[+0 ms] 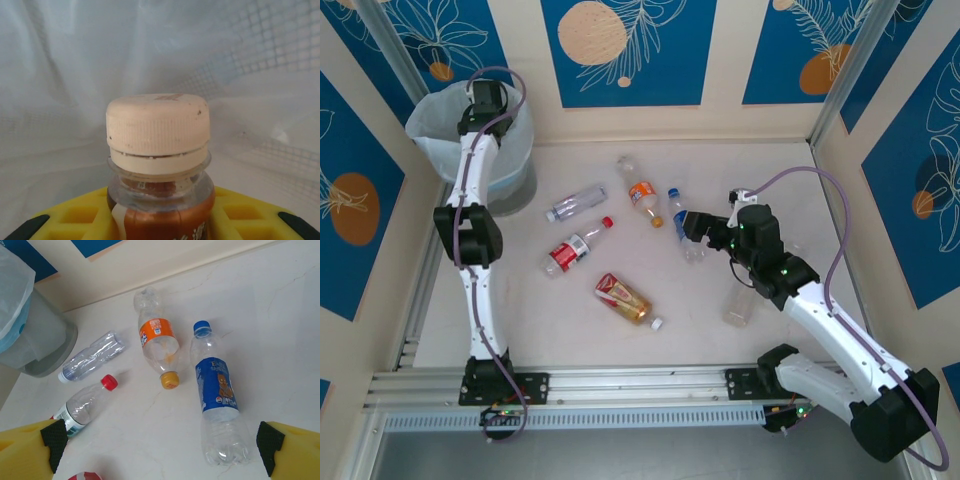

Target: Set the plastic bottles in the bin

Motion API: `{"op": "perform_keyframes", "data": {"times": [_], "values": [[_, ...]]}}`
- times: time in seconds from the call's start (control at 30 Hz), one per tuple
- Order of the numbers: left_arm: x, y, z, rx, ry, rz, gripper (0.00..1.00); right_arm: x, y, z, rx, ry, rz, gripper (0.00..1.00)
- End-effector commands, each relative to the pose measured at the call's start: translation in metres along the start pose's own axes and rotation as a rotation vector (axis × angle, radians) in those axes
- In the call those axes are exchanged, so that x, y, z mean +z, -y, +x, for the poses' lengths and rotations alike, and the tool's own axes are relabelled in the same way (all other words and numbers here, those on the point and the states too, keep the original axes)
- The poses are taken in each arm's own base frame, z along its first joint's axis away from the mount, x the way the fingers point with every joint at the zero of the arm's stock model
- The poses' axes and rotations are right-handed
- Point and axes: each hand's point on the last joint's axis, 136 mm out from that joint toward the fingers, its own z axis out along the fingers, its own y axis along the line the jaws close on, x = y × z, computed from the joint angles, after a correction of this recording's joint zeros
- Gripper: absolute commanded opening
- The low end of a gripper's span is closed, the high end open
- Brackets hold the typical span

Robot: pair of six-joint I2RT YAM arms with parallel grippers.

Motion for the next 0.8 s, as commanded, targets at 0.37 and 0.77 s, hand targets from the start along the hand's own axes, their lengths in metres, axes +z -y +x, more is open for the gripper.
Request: {"op": "perform_keyframes", "data": {"times": [0.37, 0.77], "values": [[-0.007, 0.005, -0.002, -0.098, -0.048, 0.112, 0.59, 0.003, 0.003, 0.0, 0.011, -0.012, 0.032, 0.99], [-0.055, 0.017, -0.041, -0.105, 0.029, 0.223, 0.75, 0.009, 0.003, 0.004, 0.001, -0.031, 0.035, 0.99]]}}
